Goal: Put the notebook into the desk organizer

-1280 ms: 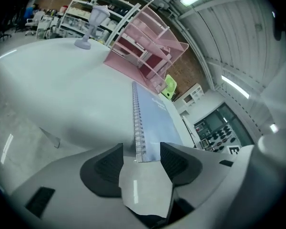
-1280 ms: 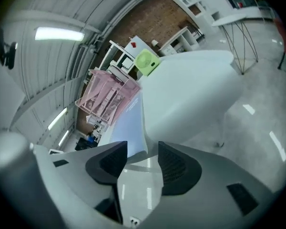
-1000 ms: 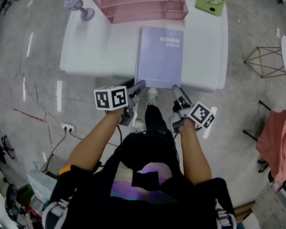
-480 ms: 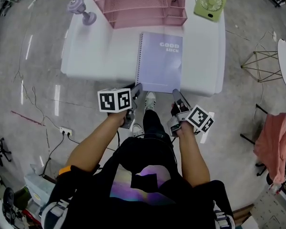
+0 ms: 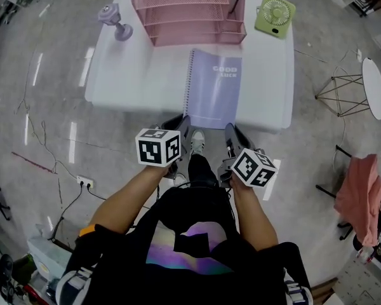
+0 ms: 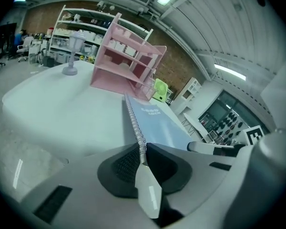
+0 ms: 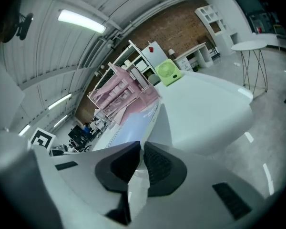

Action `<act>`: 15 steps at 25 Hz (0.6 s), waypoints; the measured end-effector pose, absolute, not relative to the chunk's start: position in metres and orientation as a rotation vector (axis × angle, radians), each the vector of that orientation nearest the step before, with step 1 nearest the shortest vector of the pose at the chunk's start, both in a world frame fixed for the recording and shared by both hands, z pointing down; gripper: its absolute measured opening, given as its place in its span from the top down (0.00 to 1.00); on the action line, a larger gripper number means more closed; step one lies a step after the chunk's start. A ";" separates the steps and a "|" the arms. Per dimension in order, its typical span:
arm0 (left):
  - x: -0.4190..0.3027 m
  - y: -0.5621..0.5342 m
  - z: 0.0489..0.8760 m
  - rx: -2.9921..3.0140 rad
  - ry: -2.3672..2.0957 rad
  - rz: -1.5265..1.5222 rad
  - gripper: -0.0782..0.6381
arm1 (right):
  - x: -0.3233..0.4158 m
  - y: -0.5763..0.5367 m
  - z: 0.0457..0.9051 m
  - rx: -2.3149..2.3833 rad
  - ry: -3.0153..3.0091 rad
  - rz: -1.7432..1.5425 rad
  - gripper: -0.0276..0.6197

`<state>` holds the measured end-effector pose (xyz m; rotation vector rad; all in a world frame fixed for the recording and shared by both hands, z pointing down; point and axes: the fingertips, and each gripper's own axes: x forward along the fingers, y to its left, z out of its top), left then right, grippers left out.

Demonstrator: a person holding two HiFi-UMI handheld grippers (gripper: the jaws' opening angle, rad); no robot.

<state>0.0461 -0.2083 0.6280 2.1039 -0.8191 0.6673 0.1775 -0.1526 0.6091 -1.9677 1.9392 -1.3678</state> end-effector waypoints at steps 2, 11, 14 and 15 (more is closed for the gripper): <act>0.045 -0.207 0.621 2.123 -0.825 0.651 0.82 | 0.174 -0.152 0.600 -2.001 1.976 -1.312 0.89; 0.033 -0.191 0.572 2.247 -0.866 0.518 0.83 | 0.157 -0.139 0.545 -2.079 2.118 -1.034 0.90; 0.026 -0.187 0.549 2.294 -0.889 0.457 0.83 | 0.149 -0.135 0.522 -2.074 2.158 -0.940 0.90; 0.024 -0.186 0.540 2.311 -0.896 0.437 0.83 | 0.146 -0.134 0.513 -2.070 2.169 -0.907 0.90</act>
